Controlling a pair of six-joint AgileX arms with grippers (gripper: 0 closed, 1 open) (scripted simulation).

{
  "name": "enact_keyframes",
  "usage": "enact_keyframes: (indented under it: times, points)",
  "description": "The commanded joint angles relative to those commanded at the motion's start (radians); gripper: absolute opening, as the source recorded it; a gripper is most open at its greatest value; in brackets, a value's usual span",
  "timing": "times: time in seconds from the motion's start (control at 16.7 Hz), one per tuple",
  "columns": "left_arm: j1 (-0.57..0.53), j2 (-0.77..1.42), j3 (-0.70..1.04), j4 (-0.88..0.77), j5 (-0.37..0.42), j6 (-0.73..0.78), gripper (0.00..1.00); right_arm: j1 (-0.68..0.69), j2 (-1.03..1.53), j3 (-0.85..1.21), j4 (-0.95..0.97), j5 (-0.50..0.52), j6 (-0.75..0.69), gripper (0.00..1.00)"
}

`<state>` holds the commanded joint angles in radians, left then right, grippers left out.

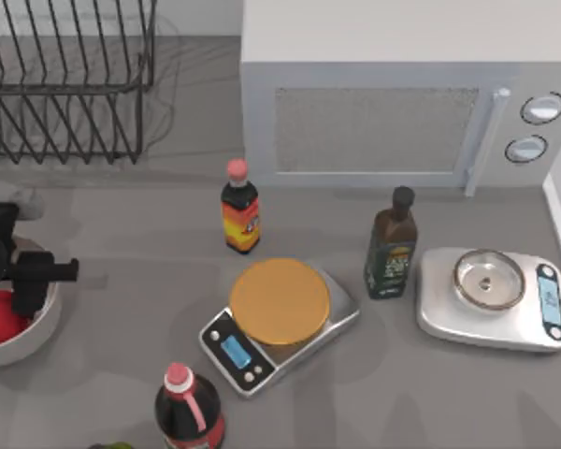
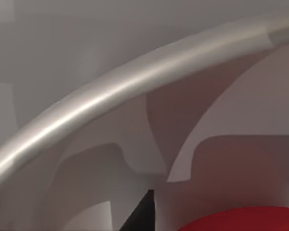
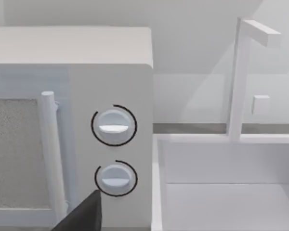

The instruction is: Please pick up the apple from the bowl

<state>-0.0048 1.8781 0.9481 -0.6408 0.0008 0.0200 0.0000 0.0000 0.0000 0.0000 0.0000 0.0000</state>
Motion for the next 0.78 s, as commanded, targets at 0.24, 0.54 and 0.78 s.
enact_keyframes:
  times: [0.24,0.54,0.78]
  points:
    - [0.003,-0.092,0.033,-0.081,0.001,0.009,0.0,0.0,0.0,0.0,0.0,0.0,0.0,1.0]
    - [0.0,-0.084,0.246,-0.299,0.001,0.006,0.0,0.0,0.0,0.0,0.0,0.0,0.0,1.0]
    - [-0.004,-0.095,0.562,-0.645,0.001,0.003,0.0,0.0,0.0,0.0,0.0,0.0,0.0,1.0]
